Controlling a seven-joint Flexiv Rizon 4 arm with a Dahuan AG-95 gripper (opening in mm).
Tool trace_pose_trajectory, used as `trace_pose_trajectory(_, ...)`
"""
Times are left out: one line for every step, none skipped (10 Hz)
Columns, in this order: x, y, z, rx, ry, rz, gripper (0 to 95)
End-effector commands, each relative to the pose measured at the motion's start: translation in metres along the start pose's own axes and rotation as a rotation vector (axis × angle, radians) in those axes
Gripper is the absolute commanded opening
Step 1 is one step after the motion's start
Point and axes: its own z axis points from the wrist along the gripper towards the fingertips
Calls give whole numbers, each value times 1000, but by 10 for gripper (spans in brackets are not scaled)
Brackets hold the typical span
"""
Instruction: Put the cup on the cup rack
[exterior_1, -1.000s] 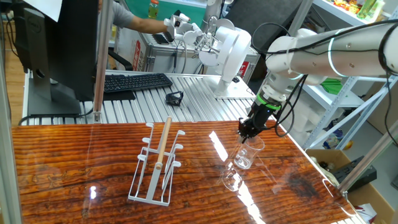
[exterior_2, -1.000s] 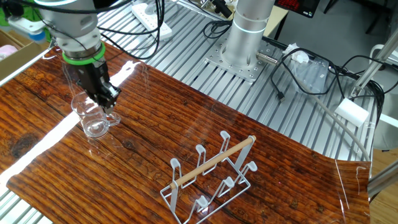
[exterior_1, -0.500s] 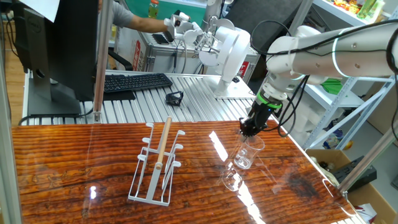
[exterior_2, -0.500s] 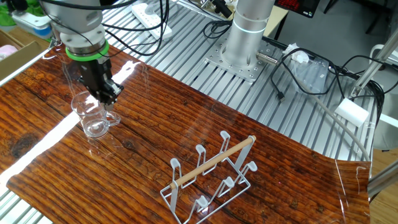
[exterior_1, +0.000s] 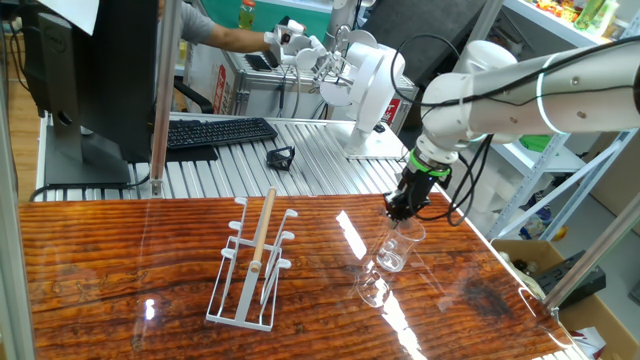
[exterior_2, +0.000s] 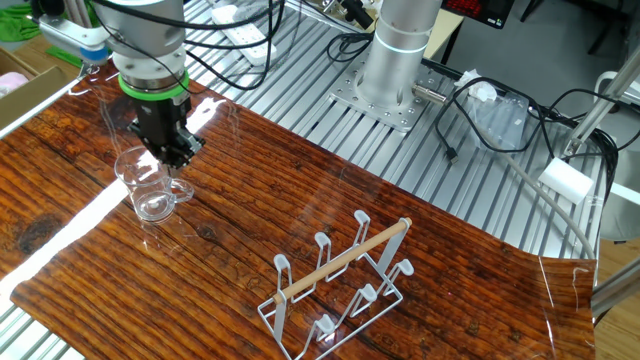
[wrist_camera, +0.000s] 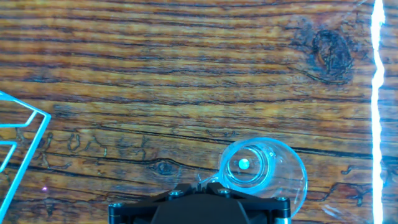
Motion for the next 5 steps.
trace_pose_trajectory(-1, 0, 0, 0, 2, 2, 380)
trace_pose_trajectory(-1, 0, 0, 1, 2, 4, 380)
trace_pose_trajectory(-1, 0, 0, 2, 3, 4, 380)
trace_pose_trajectory(0, -1, 0, 9, 1, 2, 380)
trace_pose_trajectory(0, -1, 1, 8, 3, 2, 380)
